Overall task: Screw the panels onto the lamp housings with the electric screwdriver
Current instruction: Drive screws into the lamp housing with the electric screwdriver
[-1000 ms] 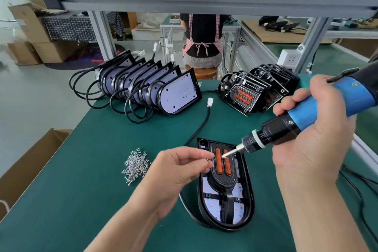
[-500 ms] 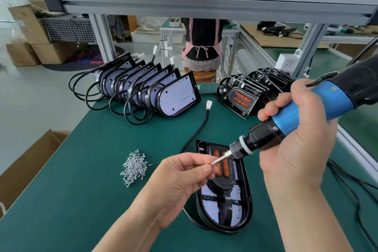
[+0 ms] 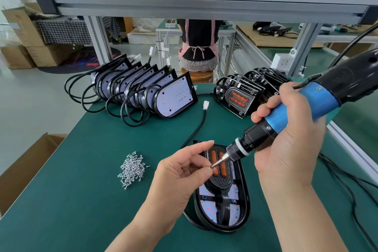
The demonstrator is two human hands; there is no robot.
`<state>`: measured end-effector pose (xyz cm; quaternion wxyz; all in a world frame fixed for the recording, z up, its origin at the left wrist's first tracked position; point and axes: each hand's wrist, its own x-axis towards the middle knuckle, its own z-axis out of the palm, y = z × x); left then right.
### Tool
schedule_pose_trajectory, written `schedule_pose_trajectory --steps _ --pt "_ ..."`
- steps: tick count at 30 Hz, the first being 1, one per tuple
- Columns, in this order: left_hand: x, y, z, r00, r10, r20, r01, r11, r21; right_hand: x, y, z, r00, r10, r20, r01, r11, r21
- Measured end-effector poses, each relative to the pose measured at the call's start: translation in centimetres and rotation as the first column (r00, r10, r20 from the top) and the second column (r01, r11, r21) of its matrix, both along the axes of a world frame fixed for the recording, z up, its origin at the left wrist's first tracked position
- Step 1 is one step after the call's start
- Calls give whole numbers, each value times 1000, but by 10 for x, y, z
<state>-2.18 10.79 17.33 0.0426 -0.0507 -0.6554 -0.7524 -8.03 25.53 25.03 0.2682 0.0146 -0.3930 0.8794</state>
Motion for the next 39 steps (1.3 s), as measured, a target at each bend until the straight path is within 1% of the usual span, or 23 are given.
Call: schedule_pose_trajectory --steps 4,9,11,12,14,15,16,18,20,22,26,30,39 --pt "-2 -2 -7 998 22 -54 -26 998 -57 0 0 -3 1000 24 -9 -24 1000 -4" --pt "-4 -4 -16 991 68 -119 -95 966 -239 -1 0 -8 998 60 -21 -60 998 7" --pt "-7 -8 -18 988 60 -141 -108 926 -363 -5 -1 -9 998 61 -20 -61 998 15" --pt "-9 -9 -19 985 85 -151 -142 896 -421 -8 -2 -8 998 57 -21 -56 998 22" --pt "-14 -10 -22 970 193 -146 -240 849 -471 -17 -3 -7 999 29 -32 -28 999 37" --pt "-17 -9 -24 964 243 -106 -264 836 -481 -23 -3 -6 999 11 -39 -9 999 44" --pt "-21 -7 -27 961 273 -35 -255 832 -493 -28 -5 -5 999 -3 -47 5 999 54" --pt "-29 -3 -31 955 271 118 -168 827 -536 -40 -8 -4 998 -16 -59 21 996 85" --pt "-38 2 -36 948 231 219 -65 815 -576 -51 -14 -7 998 -26 -64 34 990 140" --pt "-44 6 -40 944 210 255 -20 808 -589 -61 -21 -10 998 -23 -66 35 980 196" --pt "-47 3 -45 947 186 263 -11 833 -554 -75 -36 -22 999 25 -47 -12 962 274" --pt "-47 2 -46 949 186 253 -21 841 -541 -82 -46 -35 996 90 -17 -82 953 291" --pt "-47 1 -51 937 172 304 17 847 -532 -86 -52 -44 996 86 4 -82 936 342"
